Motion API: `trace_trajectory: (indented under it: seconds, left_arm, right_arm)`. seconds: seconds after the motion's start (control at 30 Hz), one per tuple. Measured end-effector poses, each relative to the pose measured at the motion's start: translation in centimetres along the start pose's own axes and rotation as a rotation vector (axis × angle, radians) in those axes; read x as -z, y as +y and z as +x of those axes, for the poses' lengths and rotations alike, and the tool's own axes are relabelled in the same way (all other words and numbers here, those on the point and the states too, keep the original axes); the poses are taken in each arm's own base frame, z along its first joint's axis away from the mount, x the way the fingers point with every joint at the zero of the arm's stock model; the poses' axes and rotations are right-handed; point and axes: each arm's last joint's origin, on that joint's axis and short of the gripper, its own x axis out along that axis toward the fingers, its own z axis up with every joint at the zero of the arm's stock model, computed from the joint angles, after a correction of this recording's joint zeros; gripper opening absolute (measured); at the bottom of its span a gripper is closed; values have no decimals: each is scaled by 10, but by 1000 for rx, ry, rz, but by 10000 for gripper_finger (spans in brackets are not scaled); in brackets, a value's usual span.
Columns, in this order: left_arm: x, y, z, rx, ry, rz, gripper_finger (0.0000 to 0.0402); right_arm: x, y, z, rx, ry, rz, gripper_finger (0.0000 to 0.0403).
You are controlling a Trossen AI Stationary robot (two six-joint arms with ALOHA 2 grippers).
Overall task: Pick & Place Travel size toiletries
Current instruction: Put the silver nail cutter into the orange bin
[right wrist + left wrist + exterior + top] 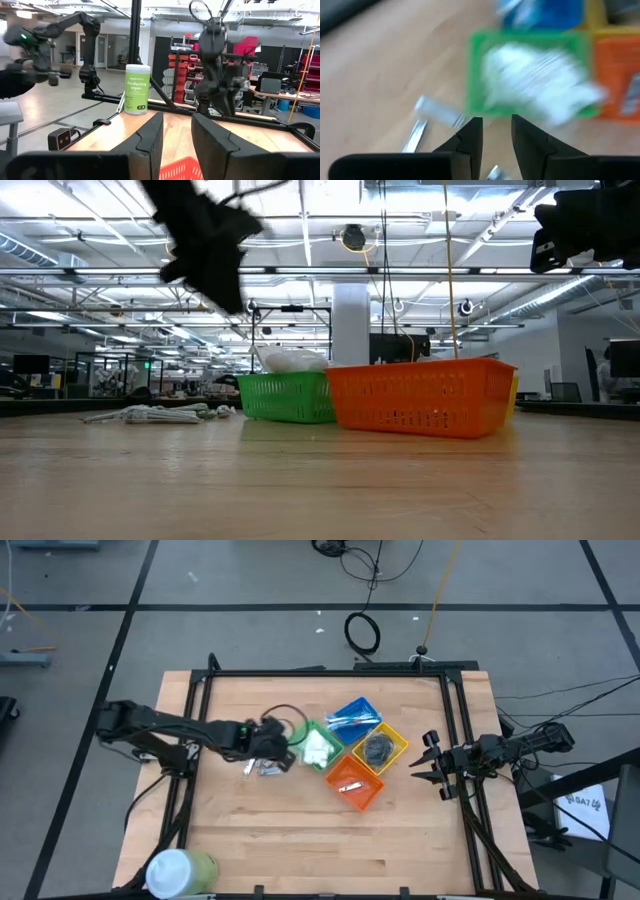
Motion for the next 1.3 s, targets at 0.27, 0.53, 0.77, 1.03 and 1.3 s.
trace_trajectory:
  seconds: [0.27, 0.53, 0.77, 1.03, 1.3]
  left_arm:
    - [61, 46, 26, -122, 172, -215, 171]
    - [81, 63, 38, -183, 250, -303, 251]
    - [87, 68, 37, -247, 304, -332, 261]
    - [92, 69, 38, -278, 358, -334, 241]
    - [102, 60, 51, -296, 401, -276, 227]
  right_arm:
    - [0, 0, 0, 0, 0, 0, 91]
    - [0, 0, 0, 0, 1, 0, 91]
    - [0, 0, 0, 0, 0, 0, 91]
    - [0, 0, 0, 0, 0, 0, 91]
    - [0, 0, 0, 0, -1, 0, 91]
